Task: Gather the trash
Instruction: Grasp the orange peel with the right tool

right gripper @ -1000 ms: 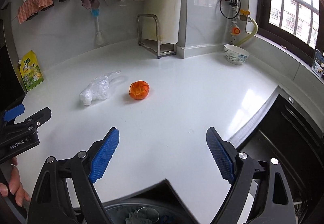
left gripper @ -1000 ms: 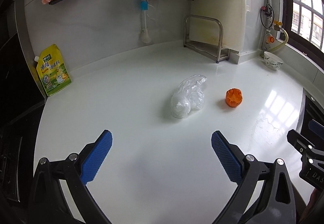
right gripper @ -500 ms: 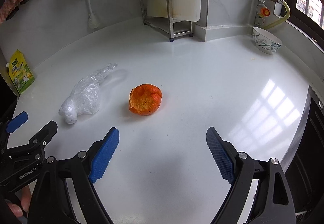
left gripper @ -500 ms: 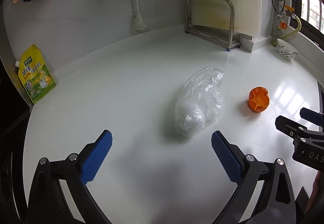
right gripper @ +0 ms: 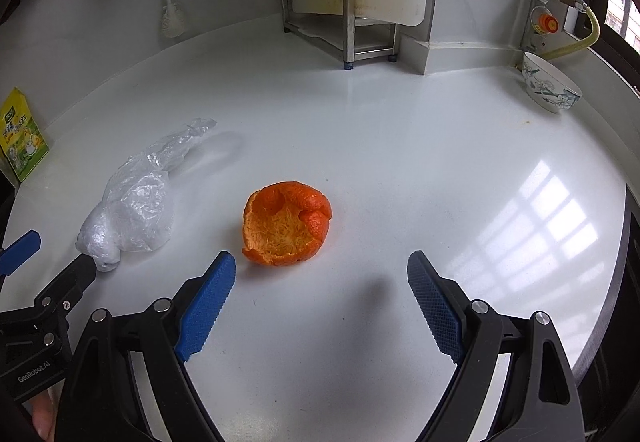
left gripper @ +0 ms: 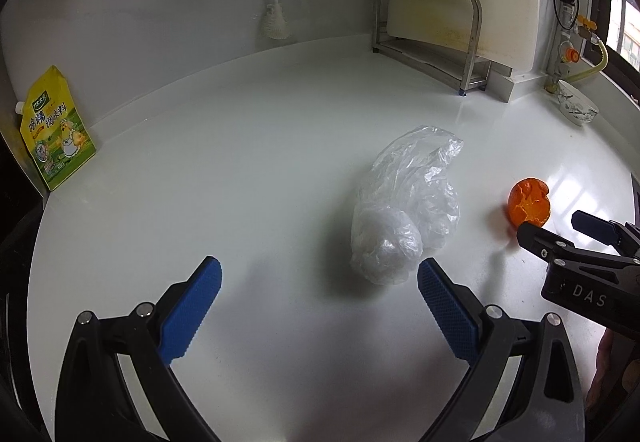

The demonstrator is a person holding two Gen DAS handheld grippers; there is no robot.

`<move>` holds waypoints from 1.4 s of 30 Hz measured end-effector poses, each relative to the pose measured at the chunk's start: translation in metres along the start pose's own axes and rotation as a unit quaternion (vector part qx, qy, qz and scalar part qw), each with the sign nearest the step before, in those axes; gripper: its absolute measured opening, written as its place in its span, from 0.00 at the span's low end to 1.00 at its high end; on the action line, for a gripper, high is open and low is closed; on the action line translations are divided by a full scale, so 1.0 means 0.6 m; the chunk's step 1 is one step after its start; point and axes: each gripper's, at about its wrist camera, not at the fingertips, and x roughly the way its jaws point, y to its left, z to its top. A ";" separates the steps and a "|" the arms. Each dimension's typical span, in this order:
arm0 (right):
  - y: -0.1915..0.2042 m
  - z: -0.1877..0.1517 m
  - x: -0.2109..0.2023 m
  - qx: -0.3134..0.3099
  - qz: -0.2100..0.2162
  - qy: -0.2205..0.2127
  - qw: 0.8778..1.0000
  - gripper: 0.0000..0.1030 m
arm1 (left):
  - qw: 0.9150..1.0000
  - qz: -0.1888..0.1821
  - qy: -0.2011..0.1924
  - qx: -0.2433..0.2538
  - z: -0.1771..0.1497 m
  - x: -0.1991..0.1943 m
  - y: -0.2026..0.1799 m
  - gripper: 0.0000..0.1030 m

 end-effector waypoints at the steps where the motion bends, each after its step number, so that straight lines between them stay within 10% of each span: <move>1: 0.001 0.002 0.003 0.000 0.000 0.002 1.000 0.81 | 1.000 0.000 0.001 0.000 0.000 0.001 0.000 0.94; 15: 0.007 0.019 0.026 -0.013 -0.011 0.000 1.000 0.80 | 1.000 0.004 0.004 0.010 0.012 0.010 -0.009 0.94; 22: 0.019 0.016 0.011 -0.033 0.015 -0.014 0.999 0.27 | 1.000 -0.007 0.014 0.007 0.020 0.017 -0.017 0.94; 42: -0.033 -0.001 -0.036 0.010 0.048 -0.022 0.999 0.24 | 0.999 -0.006 0.028 0.023 0.055 0.080 -0.063 0.94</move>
